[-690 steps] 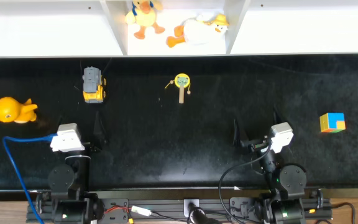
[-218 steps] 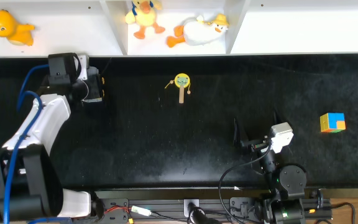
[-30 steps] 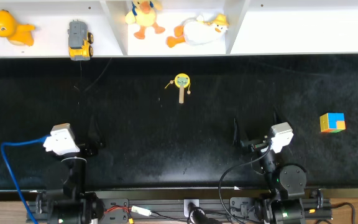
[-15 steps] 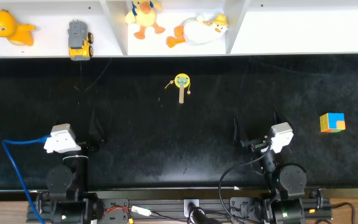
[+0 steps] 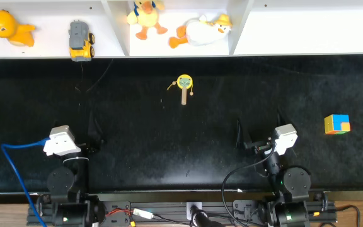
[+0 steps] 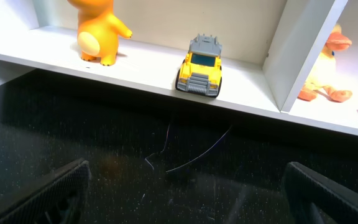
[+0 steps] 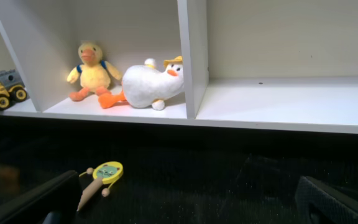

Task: Store Toys

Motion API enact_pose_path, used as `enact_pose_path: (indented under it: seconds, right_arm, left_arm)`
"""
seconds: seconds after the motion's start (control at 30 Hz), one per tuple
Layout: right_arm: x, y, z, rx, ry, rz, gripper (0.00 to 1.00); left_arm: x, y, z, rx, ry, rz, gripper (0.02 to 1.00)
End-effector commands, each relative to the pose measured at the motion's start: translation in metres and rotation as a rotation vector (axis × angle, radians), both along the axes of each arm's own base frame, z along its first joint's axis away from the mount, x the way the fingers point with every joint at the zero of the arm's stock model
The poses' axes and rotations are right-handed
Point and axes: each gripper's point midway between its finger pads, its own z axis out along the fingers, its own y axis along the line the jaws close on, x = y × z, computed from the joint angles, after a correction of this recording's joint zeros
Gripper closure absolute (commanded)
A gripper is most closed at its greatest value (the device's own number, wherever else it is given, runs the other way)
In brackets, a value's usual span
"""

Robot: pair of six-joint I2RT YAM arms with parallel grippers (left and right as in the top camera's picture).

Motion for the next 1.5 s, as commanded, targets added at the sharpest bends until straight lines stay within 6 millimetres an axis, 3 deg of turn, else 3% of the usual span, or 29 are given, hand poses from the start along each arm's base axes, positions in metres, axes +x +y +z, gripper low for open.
enact_pose_path:
  seconds: [0.03,1.2,1.5]
  right_arm:
    - [0.000,0.001,-0.004,0.004,0.002,0.003,0.005]
    - [-0.001,0.004,-0.002,0.007,-0.003,0.018,0.005]
    - [-0.005,0.017,0.000,0.269,0.077,0.099,0.005]
  left_arm:
    - [0.000,0.003,-0.001,-0.011,-0.009,0.012,0.020]
    - [0.000,0.003,-0.001,-0.011,-0.009,0.012,0.020]
    - [0.000,0.003,-0.001,-0.011,-0.008,0.012,0.020]
